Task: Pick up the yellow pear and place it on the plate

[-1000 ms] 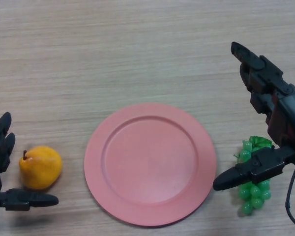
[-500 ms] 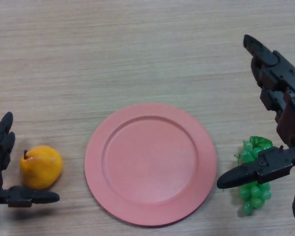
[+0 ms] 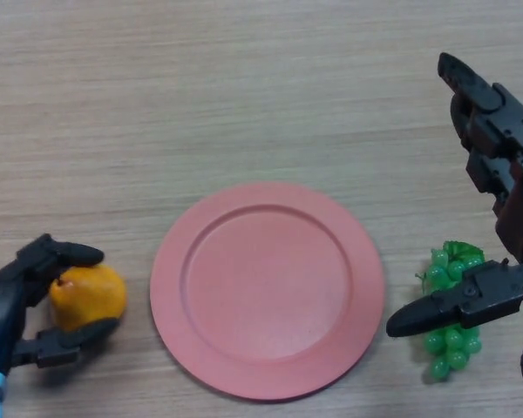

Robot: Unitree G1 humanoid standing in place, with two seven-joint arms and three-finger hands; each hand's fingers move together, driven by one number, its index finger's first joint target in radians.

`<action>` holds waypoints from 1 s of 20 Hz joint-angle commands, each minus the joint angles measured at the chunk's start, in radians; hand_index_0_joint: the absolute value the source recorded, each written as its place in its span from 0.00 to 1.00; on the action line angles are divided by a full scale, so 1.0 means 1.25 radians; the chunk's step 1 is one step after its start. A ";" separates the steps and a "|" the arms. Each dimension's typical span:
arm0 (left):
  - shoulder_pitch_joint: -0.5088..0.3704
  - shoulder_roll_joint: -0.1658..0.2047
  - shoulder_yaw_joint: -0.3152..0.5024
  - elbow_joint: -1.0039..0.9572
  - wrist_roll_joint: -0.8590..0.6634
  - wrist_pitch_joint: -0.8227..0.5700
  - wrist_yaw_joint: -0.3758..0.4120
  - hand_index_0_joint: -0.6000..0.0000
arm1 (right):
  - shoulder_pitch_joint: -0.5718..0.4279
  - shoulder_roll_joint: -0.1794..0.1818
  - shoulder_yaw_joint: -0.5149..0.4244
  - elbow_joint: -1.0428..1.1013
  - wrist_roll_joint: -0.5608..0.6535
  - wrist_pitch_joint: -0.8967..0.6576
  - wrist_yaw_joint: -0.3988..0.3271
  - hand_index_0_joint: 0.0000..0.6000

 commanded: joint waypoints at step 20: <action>-0.085 -0.133 -0.129 -0.395 0.082 0.200 0.041 0.00 | 0.036 -0.014 -0.107 -0.081 0.029 -0.129 -0.005 0.00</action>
